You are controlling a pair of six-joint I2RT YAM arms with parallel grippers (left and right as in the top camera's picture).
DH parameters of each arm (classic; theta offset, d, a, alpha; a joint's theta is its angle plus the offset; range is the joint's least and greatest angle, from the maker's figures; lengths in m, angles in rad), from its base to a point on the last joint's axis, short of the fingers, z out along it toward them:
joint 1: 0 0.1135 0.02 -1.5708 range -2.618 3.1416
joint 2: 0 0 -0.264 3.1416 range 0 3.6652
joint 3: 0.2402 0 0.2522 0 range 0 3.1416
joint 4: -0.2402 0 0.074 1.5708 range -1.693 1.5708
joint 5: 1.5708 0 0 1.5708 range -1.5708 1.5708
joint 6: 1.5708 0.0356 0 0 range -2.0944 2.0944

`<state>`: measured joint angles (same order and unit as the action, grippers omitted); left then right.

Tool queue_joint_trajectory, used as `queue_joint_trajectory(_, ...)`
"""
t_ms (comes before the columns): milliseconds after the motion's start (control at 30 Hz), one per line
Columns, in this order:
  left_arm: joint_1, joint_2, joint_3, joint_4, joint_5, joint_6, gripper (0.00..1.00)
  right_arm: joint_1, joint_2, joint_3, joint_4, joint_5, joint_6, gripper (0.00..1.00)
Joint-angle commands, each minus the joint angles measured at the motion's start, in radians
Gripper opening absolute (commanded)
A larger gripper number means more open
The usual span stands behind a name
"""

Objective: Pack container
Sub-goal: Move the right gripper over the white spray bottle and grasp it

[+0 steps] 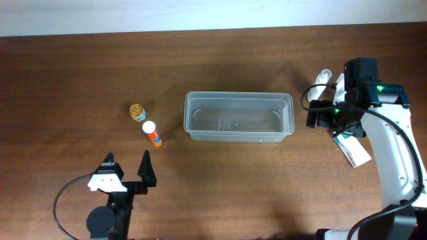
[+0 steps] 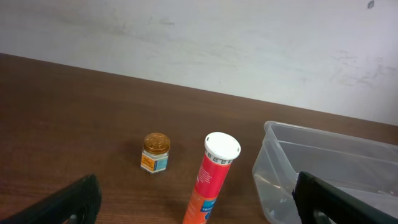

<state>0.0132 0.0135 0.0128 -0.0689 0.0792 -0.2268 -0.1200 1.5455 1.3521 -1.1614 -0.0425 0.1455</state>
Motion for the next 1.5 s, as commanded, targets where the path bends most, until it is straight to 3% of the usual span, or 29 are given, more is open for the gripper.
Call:
queue_joint_trajectory(0,0.005,-0.008,-0.004,-0.003,0.011,0.016,0.99,-0.005,0.004,0.016,0.039,-0.050,-0.008,0.98)
queue_joint_trajectory(267,0.005,-0.008,-0.004,-0.003,0.011,0.016,0.99,-0.005,0.004,0.019,0.282,-0.325,-0.086,0.99)
queue_joint_trajectory(433,0.005,-0.008,-0.004,-0.003,0.011,0.016,0.99,-0.005,0.004,0.024,0.359,-0.187,-0.035,0.98)
queue_joint_trajectory(833,0.005,-0.008,-0.004,-0.003,0.011,0.016,0.99,-0.005,0.025,0.028,0.522,-0.072,-0.034,0.98)
queue_joint_trajectory(1467,0.005,-0.008,-0.004,-0.003,0.011,0.016,0.99,-0.005,0.228,0.028,0.689,0.081,-0.032,0.98)
